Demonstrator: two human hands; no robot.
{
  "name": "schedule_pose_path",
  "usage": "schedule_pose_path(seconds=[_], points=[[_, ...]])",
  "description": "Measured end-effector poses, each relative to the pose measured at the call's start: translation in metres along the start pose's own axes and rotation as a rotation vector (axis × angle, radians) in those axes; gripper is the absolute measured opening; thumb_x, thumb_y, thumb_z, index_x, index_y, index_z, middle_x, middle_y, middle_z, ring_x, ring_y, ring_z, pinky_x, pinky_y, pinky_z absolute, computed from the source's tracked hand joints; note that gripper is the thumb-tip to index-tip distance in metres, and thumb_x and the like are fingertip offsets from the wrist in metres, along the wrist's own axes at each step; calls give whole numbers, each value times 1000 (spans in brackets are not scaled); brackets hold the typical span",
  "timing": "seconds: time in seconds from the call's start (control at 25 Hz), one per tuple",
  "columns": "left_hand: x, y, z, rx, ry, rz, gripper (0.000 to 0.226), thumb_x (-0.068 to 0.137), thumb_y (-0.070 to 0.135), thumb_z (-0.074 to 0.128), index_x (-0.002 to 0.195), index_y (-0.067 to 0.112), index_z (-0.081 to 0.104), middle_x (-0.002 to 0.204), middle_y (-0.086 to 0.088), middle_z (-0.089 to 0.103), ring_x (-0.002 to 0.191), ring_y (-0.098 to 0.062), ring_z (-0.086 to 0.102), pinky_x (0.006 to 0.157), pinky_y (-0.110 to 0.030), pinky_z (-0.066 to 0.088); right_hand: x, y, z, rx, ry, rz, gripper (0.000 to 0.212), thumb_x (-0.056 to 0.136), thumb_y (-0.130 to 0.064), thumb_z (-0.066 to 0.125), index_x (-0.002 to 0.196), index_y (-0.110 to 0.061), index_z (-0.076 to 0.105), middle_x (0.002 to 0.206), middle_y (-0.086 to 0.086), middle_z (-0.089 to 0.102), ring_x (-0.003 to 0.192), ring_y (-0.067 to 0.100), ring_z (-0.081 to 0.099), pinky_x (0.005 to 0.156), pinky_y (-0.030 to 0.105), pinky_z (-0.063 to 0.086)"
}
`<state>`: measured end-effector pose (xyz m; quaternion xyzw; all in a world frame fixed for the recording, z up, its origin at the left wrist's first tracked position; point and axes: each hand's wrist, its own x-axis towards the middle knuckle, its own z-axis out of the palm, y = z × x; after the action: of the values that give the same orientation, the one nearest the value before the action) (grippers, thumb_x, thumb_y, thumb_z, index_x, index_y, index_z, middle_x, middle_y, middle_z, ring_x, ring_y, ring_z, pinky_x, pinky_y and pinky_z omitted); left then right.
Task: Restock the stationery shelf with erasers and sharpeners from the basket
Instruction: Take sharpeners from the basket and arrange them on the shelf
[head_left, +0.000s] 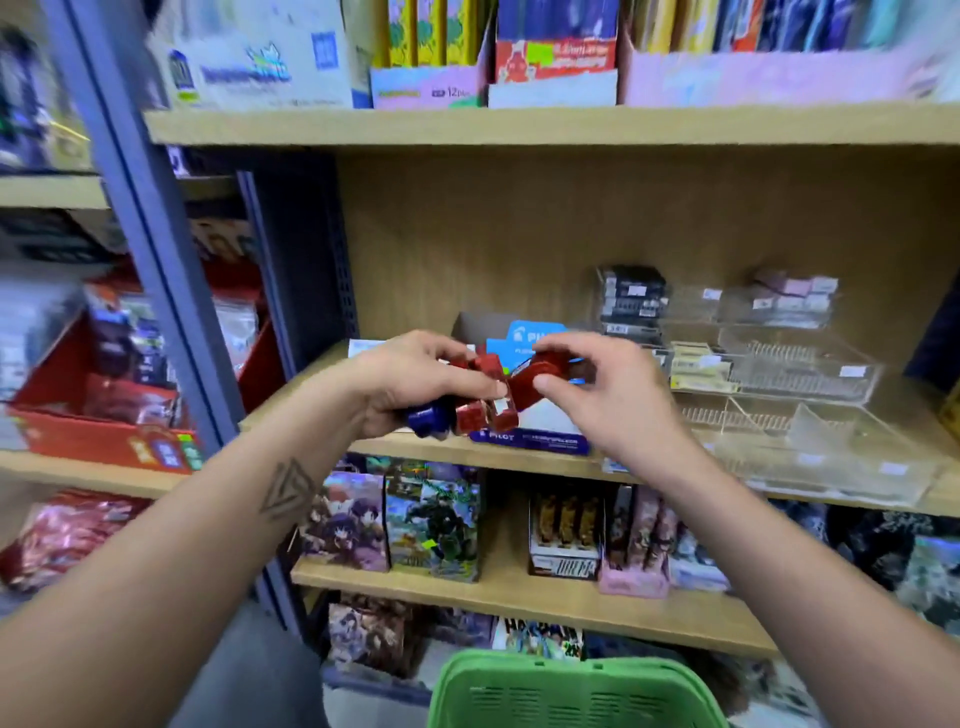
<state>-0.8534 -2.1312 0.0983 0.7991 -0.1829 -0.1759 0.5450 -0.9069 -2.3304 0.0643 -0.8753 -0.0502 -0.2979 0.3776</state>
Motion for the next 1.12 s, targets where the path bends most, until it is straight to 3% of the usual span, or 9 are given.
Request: schedule_pose_path(seconds=[0.2, 0.36, 0.52, 0.64, 0.8, 0.92, 1.12], points=[[44, 26, -29, 49, 358, 181, 26, 74, 15, 84, 90, 4, 67, 74, -16, 69, 58, -28, 63, 53, -36, 51, 81, -8, 13, -103, 81, 28, 32, 85, -15, 74, 116, -19, 70, 104, 1, 72, 93, 17, 67, 94, 28, 51], [77, 20, -45, 131, 518, 191, 20, 76, 20, 81, 84, 13, 64, 80, -10, 69, 63, -22, 66, 48, -27, 54, 130, 3, 29, -122, 92, 41, 31, 81, -16, 77, 111, -19, 71, 102, 1, 74, 92, 17, 68, 93, 35, 54], [110, 8, -64, 175, 562, 181, 26, 77, 29, 80, 92, 18, 62, 89, -8, 71, 75, -25, 70, 69, -39, 62, 166, 18, 50, -214, 11, 63, 31, 82, -19, 78, 111, -22, 70, 102, -3, 71, 93, 14, 65, 88, 30, 54], [127, 3, -76, 181, 594, 210, 35, 77, 31, 79, 107, 19, 66, 98, -3, 69, 88, -22, 68, 76, -38, 62, 195, 28, 68, -341, -120, 90, 30, 83, -19, 76, 111, -21, 67, 107, 1, 68, 97, 18, 63, 83, 26, 50], [146, -14, -86, 108, 588, 184, 39, 76, 30, 79, 110, 19, 66, 91, -5, 70, 70, -22, 68, 53, -30, 56, 224, 34, 94, -492, -266, 69, 27, 83, -15, 76, 108, -18, 66, 108, 3, 65, 96, 19, 60, 78, 26, 46], [160, -23, -87, 28, 588, 179, 32, 74, 29, 79, 102, 19, 67, 81, -11, 71, 51, -24, 62, 47, -26, 48, 240, 38, 111, -531, -340, 58, 27, 77, -16, 83, 95, -21, 63, 102, 3, 63, 91, 19, 59, 73, 27, 44], [175, -25, -87, 58, 546, 166, 32, 75, 29, 80, 103, 20, 67, 85, -6, 71, 64, -23, 69, 47, -29, 55, 247, 52, 129, -576, -349, 24, 26, 75, -18, 84, 94, -22, 66, 101, 3, 66, 94, 22, 64, 75, 29, 51]])
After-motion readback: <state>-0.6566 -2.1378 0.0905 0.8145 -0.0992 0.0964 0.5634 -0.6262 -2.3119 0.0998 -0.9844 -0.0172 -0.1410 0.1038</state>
